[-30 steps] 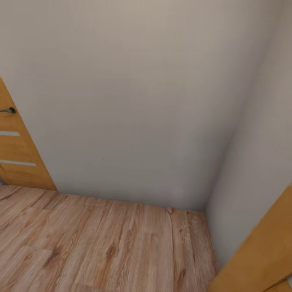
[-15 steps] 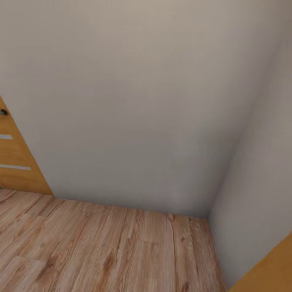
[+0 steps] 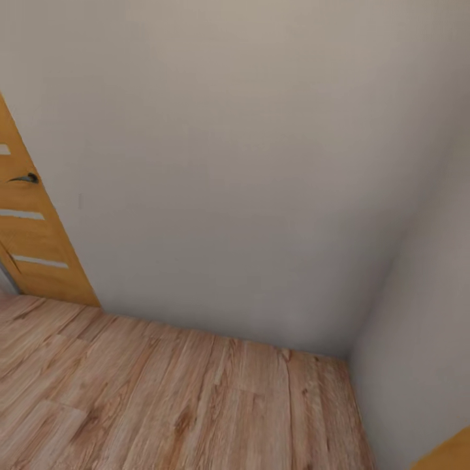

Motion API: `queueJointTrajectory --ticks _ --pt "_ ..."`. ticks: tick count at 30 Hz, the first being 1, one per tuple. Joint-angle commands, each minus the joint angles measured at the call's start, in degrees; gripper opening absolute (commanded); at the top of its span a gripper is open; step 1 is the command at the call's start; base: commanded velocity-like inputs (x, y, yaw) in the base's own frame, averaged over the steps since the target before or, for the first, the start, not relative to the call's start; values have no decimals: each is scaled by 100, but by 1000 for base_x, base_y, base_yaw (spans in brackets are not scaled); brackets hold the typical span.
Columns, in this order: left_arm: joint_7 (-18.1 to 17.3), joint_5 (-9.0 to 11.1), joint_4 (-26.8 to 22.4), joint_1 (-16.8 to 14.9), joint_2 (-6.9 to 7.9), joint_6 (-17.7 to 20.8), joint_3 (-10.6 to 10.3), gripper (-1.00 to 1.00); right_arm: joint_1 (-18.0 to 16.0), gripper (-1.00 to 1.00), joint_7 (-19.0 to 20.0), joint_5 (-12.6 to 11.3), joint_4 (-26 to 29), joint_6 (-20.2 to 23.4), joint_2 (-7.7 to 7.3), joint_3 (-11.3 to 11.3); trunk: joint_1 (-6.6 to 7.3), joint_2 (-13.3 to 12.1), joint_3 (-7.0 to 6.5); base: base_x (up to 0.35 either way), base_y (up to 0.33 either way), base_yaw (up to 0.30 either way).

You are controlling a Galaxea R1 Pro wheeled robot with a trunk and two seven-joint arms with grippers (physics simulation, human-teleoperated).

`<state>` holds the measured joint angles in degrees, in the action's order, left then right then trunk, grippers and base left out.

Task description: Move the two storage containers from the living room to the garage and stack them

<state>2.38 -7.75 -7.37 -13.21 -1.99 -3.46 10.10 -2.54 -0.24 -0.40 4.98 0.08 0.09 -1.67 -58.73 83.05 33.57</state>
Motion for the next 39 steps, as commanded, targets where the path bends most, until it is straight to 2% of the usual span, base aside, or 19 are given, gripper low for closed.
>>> queueJointTrajectory --ticks 1,16,39 --pt "17 -60 7 -5 -3 -20 44 100 -1 100 -2 -4 3 1 0 -17 0 2 5 23 7 174" --pt "17 -60 7 -6 -1 -18 44 100 -1 100 -2 -9 3 1 0 -15 0 2 5 126 75 62" --pt "17 -60 7 -5 -4 -20 45 100 -2 100 -2 -4 3 1 0 -17 0 2 5 19 7 240"
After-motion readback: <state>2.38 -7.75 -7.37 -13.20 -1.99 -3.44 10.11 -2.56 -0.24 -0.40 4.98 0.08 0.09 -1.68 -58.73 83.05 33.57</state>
